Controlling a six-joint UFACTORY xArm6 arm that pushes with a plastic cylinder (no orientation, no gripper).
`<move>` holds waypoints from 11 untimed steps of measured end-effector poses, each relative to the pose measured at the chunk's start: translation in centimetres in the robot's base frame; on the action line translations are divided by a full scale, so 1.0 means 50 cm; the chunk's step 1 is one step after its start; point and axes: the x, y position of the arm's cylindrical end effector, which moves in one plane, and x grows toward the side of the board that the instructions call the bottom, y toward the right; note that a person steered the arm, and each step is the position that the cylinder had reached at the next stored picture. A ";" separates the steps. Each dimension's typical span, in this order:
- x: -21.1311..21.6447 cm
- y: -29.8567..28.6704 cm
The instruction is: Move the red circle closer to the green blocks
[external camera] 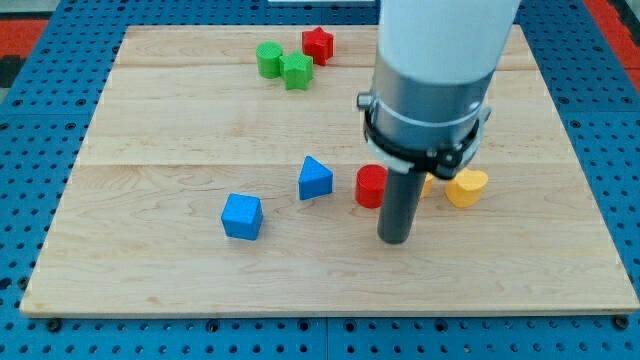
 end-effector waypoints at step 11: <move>-0.502 -0.167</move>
